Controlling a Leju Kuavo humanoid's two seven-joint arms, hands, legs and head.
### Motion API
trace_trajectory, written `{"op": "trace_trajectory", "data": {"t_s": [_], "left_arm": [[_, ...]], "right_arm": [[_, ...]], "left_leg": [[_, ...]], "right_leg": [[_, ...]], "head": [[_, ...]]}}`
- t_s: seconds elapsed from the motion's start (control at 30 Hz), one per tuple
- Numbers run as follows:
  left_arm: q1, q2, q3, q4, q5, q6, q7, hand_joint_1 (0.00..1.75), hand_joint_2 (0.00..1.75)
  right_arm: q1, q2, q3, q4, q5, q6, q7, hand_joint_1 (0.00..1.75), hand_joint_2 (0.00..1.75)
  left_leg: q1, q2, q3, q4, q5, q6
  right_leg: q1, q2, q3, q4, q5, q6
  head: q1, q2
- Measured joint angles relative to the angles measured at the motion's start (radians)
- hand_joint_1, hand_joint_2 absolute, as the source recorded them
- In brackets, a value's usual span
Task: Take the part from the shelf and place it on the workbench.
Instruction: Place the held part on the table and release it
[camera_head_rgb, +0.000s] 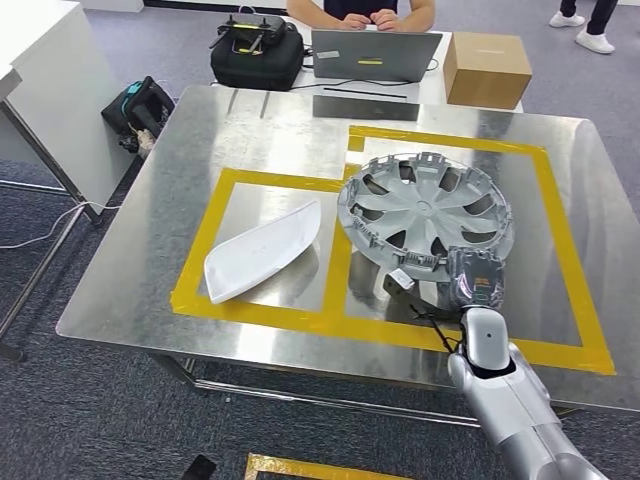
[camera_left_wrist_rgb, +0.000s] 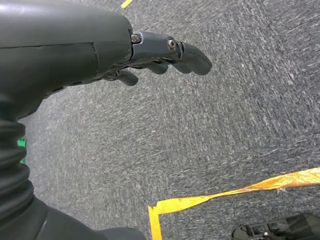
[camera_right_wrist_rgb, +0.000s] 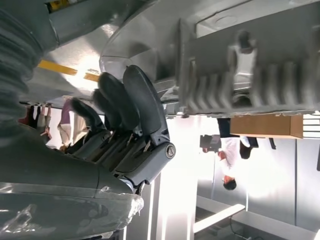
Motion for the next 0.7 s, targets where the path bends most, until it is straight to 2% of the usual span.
{"op": "trace_trajectory", "data": {"t_s": [0.23,0.37,0.7], "left_arm": [[0.0,0.0,-0.002,0.0,0.007,-0.005,-0.015,0.0,1.75],[0.0,0.0,-0.002,0.0,0.008,-0.004,-0.018,0.0,0.0],[0.0,0.001,-0.003,0.0,0.003,-0.009,-0.006,0.0,0.0]], "right_arm": [[0.0,0.003,-0.007,0.007,0.009,-0.005,-0.003,0.0,0.0],[0.0,0.003,-0.008,0.009,0.009,-0.006,-0.003,0.0,0.0],[-0.002,0.003,-0.005,0.01,0.011,-0.011,0.01,0.0,0.0]], "left_leg": [[0.0,0.0,0.0,0.0,0.0,0.0],[0.0,0.0,0.0,0.0,0.0,0.0],[0.0,0.0,0.0,0.0,0.0,0.0]], "right_leg": [[0.0,0.0,0.0,0.0,0.0,0.0],[0.0,0.0,0.0,0.0,0.0,0.0],[0.0,0.0,0.0,0.0,0.0,0.0]], "head": [[0.0,0.0],[0.0,0.0],[0.0,0.0]]}}
